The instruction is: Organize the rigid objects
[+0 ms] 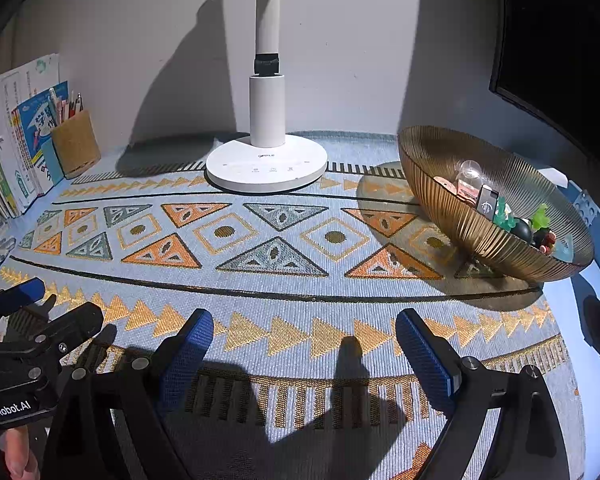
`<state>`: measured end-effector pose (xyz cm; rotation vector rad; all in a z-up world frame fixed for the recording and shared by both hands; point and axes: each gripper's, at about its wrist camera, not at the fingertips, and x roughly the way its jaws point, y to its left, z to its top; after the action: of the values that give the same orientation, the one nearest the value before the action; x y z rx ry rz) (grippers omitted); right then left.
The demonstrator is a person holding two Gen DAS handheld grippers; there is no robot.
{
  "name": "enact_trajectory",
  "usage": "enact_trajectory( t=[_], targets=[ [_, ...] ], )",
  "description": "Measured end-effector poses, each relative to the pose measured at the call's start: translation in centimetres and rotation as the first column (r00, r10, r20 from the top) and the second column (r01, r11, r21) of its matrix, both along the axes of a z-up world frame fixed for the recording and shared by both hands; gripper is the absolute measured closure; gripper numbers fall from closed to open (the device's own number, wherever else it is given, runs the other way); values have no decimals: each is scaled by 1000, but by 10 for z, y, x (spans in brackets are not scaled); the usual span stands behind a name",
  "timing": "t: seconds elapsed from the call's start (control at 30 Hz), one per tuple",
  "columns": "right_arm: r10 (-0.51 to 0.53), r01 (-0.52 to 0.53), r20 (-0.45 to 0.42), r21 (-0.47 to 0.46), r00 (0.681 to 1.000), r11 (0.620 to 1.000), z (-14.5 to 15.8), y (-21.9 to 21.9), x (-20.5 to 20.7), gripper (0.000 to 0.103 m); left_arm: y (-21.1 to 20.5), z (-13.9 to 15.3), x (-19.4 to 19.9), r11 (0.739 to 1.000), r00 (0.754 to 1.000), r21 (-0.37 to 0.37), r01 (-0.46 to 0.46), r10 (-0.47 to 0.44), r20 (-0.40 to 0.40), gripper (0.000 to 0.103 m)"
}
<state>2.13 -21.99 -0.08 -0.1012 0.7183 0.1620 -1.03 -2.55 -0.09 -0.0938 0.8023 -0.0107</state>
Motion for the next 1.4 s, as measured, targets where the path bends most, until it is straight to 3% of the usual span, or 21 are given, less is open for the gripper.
enact_trajectory(
  t=[1.4],
  targets=[
    [1,-1,-13,3,1000,1000,-2,-2,2,11,-4,-2,2,999,999,-9,36,-36,-17,5]
  ],
)
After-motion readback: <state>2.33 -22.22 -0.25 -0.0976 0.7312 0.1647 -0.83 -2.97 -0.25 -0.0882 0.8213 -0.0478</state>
